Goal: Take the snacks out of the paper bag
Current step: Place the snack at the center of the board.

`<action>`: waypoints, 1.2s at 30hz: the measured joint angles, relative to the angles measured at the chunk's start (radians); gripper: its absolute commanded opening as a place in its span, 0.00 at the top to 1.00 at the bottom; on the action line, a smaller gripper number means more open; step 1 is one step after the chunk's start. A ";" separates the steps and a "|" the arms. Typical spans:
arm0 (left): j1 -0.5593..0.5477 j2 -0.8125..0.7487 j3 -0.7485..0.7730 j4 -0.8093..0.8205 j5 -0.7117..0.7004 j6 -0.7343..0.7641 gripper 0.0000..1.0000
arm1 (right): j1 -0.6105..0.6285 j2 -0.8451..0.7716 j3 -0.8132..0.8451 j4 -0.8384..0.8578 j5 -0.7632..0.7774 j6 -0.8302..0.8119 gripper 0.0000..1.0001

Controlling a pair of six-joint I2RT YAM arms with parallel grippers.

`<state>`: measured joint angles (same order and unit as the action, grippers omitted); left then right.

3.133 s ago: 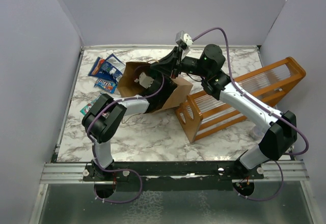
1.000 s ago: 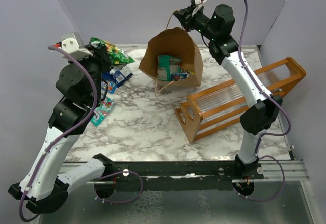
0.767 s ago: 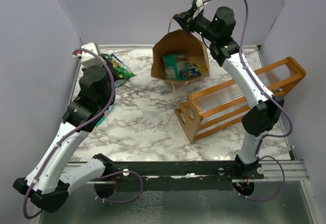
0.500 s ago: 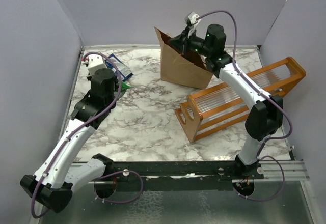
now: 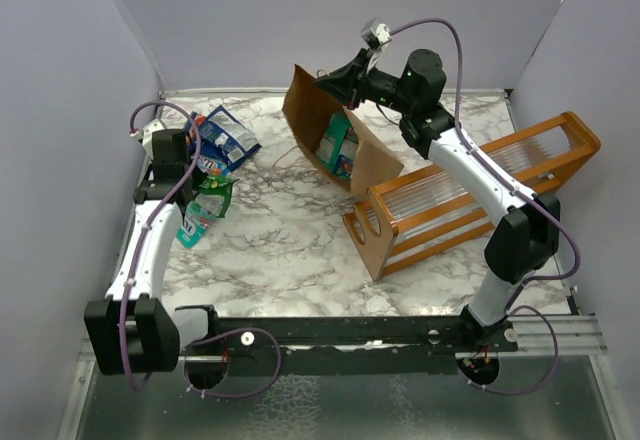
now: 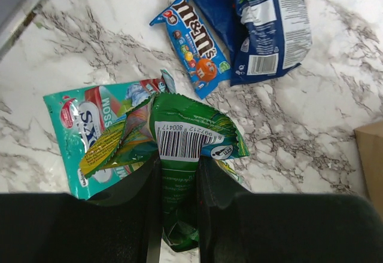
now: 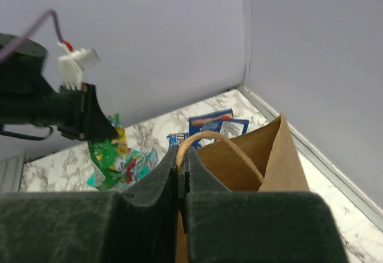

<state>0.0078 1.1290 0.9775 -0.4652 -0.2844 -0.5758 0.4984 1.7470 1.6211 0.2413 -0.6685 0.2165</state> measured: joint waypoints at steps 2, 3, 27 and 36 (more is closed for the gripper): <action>0.050 0.060 0.000 0.024 0.063 -0.010 1.00 | 0.000 0.001 0.024 0.002 -0.006 0.016 0.98; 0.079 0.095 0.000 0.043 0.105 -0.013 1.00 | 0.000 0.004 0.044 0.003 -0.008 0.026 0.98; 0.241 0.435 0.080 0.357 0.456 -0.009 0.01 | 0.005 0.041 0.130 -0.069 -0.033 -0.079 0.98; 0.240 0.199 0.019 0.333 0.528 -0.018 0.01 | -0.079 0.187 0.445 -0.202 0.032 -0.175 0.98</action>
<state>0.2481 1.3277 0.9966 -0.1322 0.2440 -0.5938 0.4191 1.9335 2.0659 0.0391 -0.6369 0.0418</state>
